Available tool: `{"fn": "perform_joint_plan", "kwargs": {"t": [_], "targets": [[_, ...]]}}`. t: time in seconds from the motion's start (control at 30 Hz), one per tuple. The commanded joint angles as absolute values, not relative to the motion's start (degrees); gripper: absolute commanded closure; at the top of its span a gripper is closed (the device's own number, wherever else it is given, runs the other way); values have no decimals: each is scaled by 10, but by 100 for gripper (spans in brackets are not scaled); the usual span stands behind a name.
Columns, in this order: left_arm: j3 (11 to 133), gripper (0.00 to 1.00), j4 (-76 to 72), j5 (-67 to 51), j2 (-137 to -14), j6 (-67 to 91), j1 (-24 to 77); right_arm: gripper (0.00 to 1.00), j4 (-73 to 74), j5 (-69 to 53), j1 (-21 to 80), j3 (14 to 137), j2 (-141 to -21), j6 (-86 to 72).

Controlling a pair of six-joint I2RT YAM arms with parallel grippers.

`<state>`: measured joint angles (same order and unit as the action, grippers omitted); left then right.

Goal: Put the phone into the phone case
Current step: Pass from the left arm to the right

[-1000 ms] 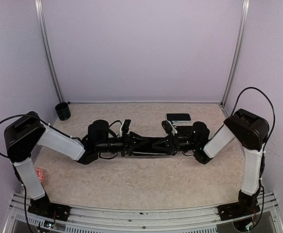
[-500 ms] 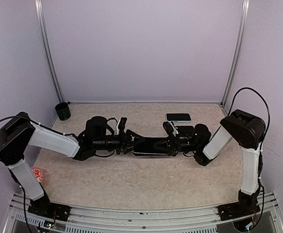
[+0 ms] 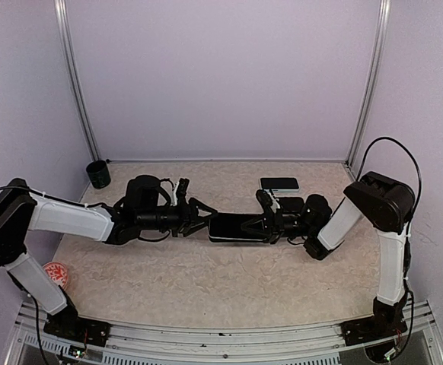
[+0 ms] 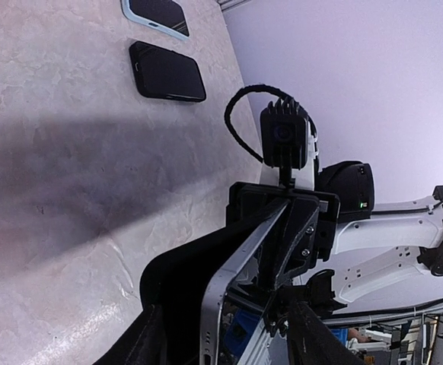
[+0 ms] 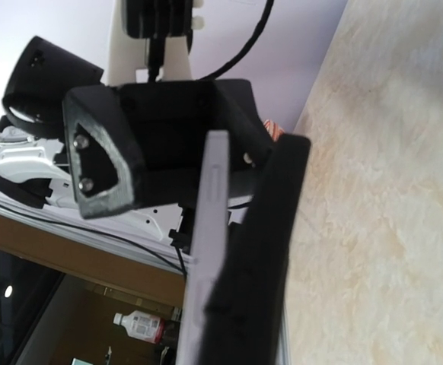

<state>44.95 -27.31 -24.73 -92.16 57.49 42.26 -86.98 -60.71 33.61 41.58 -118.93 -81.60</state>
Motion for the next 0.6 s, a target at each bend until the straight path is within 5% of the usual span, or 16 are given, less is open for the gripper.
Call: {"fn": "perform_joint_plan", "kwargs": {"t": [0.0,0.57], "targets": [[440,46,-242,-217,-900,553,406,82,-944,-630,331,417,-1180,-813],[380,43,-357,-290,-885,569,399,83,-908,-672,330,427,-1135,-766]]}}
